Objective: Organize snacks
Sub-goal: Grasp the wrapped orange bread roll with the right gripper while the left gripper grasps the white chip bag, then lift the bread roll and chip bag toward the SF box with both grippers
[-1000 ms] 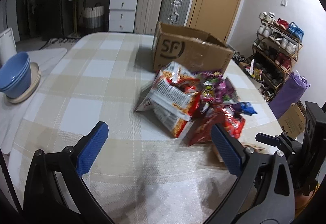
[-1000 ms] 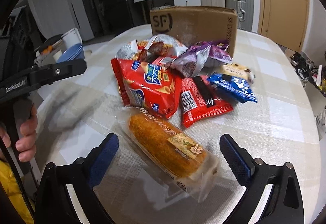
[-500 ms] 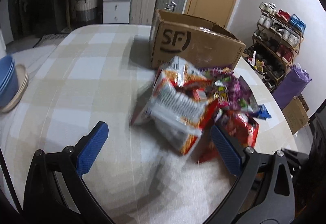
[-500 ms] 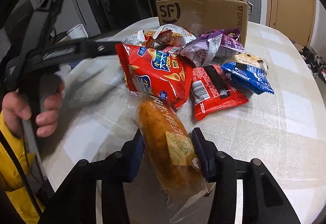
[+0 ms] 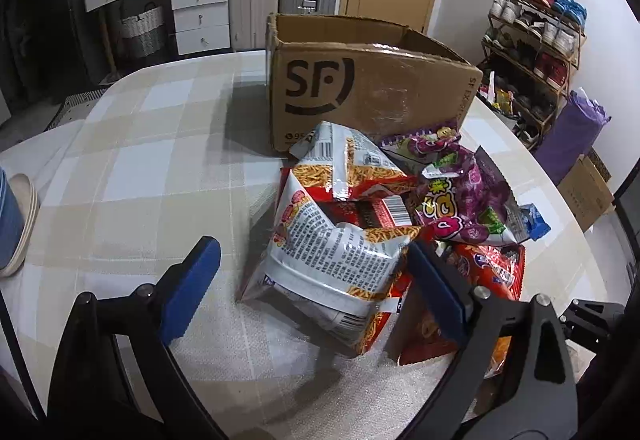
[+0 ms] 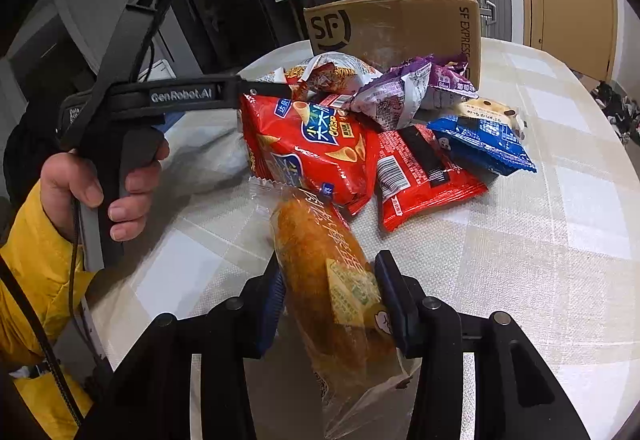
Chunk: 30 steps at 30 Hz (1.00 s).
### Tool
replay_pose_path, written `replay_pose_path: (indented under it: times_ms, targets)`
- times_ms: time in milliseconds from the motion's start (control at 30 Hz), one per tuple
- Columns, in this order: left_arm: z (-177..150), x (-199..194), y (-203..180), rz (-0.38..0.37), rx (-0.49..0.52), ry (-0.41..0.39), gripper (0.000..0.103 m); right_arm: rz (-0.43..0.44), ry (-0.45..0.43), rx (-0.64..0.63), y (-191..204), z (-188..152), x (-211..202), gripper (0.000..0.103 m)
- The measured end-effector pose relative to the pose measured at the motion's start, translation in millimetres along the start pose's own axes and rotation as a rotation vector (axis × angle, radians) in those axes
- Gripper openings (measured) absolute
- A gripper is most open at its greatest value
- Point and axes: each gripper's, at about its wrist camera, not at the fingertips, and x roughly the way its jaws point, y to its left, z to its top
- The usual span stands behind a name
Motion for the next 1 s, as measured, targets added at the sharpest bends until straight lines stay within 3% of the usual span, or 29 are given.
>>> replay_pose_path:
  times_ms: [100,433,1000]
  targets:
    - [-4,9,0,-0.033,0.016,0.03,0.075,0.001,0.0,0.002,0,-1,-2,0.045]
    - [-15,13,2,-0.041,0.075,0.003,0.057,-0.023,0.002,-0.017,4,1,2,0.045]
    - [-28,-8,11,-0.045,0.043,0.013,0.051,-0.094,-0.01,-0.054,18,3,3,0.039]
